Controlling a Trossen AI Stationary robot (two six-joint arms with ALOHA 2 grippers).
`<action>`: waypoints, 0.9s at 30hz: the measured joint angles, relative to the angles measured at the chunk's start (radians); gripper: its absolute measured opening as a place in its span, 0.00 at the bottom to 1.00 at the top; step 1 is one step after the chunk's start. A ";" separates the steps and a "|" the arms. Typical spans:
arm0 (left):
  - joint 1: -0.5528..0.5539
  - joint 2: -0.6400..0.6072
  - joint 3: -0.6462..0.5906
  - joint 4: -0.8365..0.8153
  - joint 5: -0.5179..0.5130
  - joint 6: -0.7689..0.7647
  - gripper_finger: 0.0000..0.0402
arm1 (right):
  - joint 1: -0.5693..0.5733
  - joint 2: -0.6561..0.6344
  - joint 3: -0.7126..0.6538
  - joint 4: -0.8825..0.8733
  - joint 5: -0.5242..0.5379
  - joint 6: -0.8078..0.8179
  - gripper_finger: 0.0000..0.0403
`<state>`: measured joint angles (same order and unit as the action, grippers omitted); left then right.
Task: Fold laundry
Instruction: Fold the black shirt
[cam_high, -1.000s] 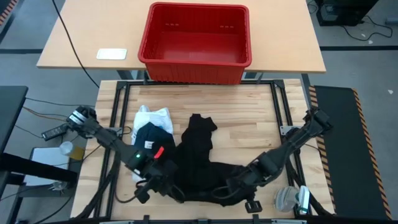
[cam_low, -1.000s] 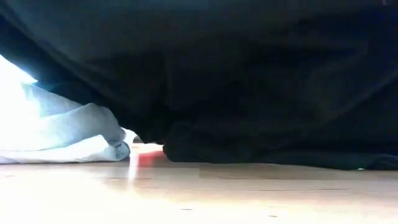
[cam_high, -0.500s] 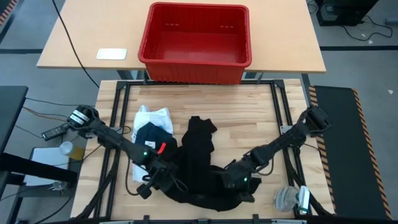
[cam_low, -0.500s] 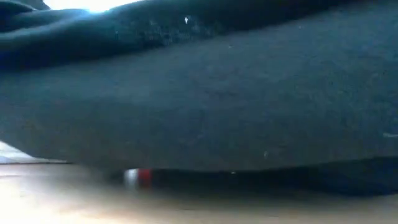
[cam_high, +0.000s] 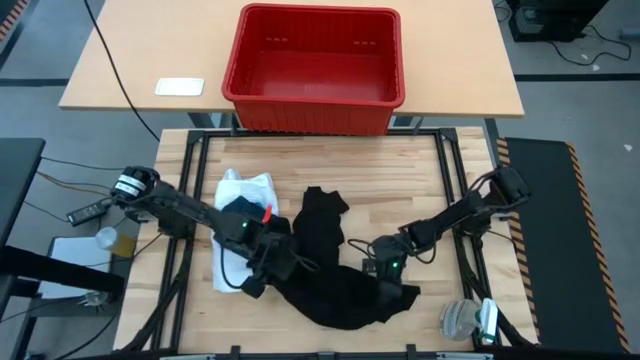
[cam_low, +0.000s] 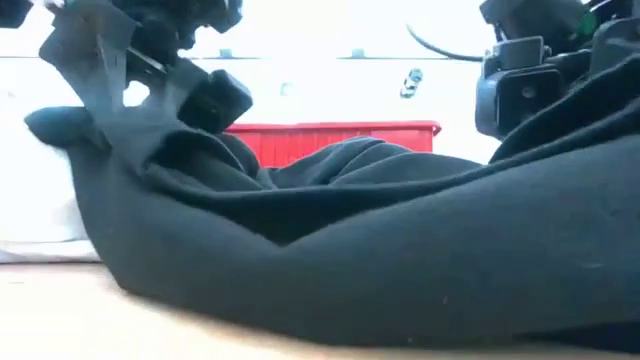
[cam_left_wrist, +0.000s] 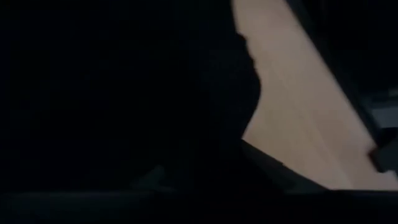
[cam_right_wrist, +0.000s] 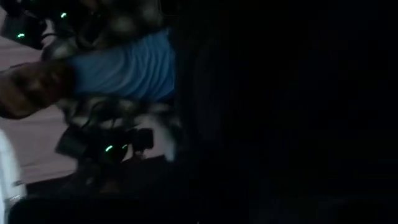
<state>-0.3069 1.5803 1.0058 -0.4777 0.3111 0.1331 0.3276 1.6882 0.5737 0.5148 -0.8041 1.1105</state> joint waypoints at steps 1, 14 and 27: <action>0.010 0.000 0.000 -0.006 -0.006 0.008 0.34 | -0.011 0.000 0.000 0.000 -0.034 0.009 0.28; 0.025 -0.114 0.003 -0.043 -0.099 0.041 0.57 | -0.087 -0.111 0.000 -0.010 -0.249 0.233 0.35; -0.354 -0.110 0.003 -0.090 -0.822 -0.050 0.57 | -0.099 -0.482 0.000 -0.455 0.391 -0.037 0.35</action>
<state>-0.6611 1.4707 1.0088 -0.5674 -0.5107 0.0830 0.2286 1.2066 0.5735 0.0596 -0.4131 1.0733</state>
